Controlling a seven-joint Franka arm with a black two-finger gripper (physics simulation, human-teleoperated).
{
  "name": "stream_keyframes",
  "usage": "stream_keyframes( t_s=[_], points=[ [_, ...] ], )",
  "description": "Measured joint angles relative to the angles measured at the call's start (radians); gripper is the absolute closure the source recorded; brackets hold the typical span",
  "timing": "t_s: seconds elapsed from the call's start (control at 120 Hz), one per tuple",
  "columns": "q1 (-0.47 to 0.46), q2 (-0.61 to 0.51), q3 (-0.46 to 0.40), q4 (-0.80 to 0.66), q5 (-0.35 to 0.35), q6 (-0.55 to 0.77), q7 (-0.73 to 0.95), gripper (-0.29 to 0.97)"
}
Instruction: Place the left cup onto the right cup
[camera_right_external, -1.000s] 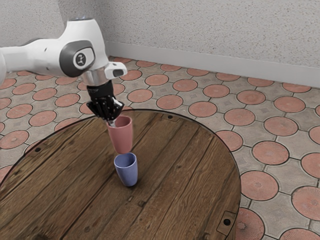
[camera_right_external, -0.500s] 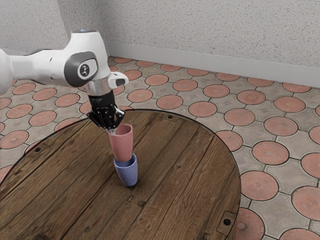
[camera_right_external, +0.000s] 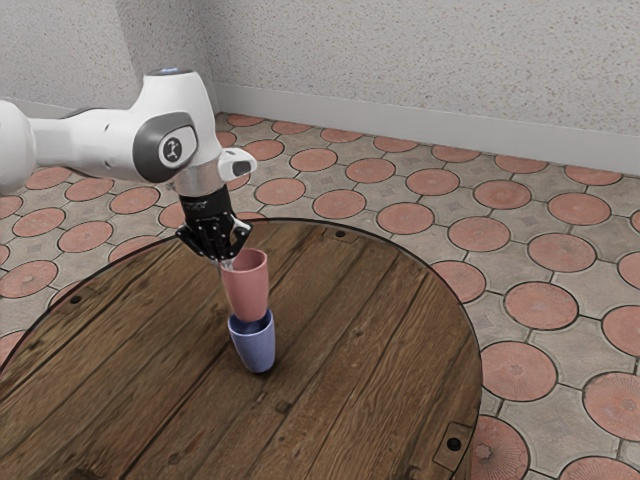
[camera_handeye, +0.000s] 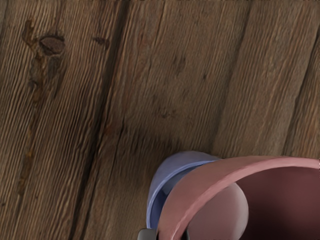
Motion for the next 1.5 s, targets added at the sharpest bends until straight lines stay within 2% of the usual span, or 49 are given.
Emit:
stream_keyframes(
  t_s=[1.067, 1.283, 1.383, 1.5],
  points=[
    [-0.002, 0.000, -0.001, -0.094, -0.016, 0.081, -0.023, 0.78],
    [-0.004, -0.004, -0.017, -0.097, -0.021, 0.094, -0.020, 0.33],
    [-0.001, -0.005, -0.018, -0.100, -0.022, 0.096, -0.019, 0.21],
    [0.000, -0.009, -0.018, -0.100, -0.022, 0.097, -0.018, 0.12]
  ],
)
